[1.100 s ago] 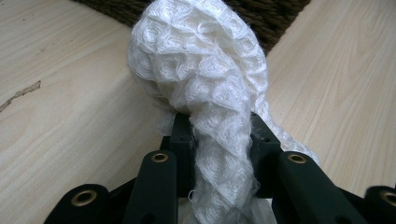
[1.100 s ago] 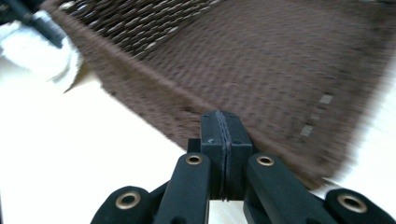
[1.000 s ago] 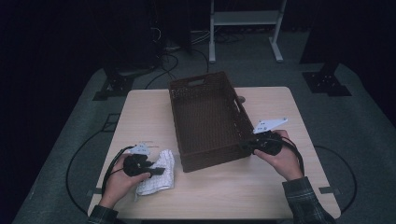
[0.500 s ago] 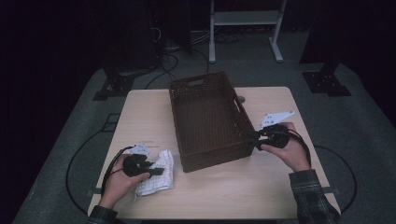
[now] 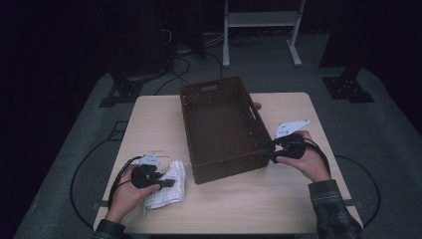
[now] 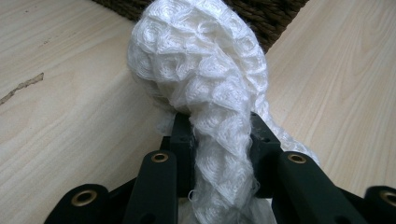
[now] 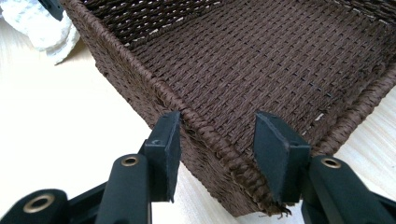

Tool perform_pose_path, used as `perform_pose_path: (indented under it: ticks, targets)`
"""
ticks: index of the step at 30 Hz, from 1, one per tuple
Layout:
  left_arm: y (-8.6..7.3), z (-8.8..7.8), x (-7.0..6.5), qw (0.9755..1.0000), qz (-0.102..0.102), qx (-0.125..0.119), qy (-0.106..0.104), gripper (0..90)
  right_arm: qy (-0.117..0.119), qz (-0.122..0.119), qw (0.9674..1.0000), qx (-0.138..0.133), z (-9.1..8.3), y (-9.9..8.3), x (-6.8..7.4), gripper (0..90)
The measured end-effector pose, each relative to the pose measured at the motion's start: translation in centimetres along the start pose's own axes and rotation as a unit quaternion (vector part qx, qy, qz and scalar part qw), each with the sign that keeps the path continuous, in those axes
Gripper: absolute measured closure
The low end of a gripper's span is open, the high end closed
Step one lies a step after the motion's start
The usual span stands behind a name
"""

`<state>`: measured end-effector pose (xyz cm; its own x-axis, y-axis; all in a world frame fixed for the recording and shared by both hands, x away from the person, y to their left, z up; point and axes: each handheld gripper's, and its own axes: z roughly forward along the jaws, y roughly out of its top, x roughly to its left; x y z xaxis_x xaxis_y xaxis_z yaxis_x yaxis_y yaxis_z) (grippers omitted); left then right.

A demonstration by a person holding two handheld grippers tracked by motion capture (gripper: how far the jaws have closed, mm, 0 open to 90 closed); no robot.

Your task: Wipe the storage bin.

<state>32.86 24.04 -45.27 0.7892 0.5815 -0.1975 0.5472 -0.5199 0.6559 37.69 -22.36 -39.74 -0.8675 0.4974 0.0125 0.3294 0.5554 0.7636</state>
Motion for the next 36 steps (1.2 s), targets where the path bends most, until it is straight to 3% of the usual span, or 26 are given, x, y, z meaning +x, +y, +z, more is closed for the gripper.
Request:
perform_pose_path:
  ticks: [5,15,29,36]
  targets:
    - [-0.1,-0.2,0.1,1.0000,0.001,0.000,0.002,68.5,0.003,0.008,1.0000,0.002,-0.1,-0.1,0.9,53.7]
    - [-0.1,-0.2,0.0,1.0000,0.000,-0.002,0.001,68.5,-0.024,0.023,0.9994,0.005,-1.4,-1.2,2.9,56.4]
    - [0.0,-0.1,-0.2,1.0000,0.004,-0.001,-0.002,68.5,-0.052,0.044,0.9977,0.000,-2.8,-2.5,3.5,58.4]
    - [0.1,0.0,-0.2,1.0000,0.003,0.001,0.000,68.5,-0.033,0.051,0.9982,-0.004,-2.2,-2.2,4.1,61.5]
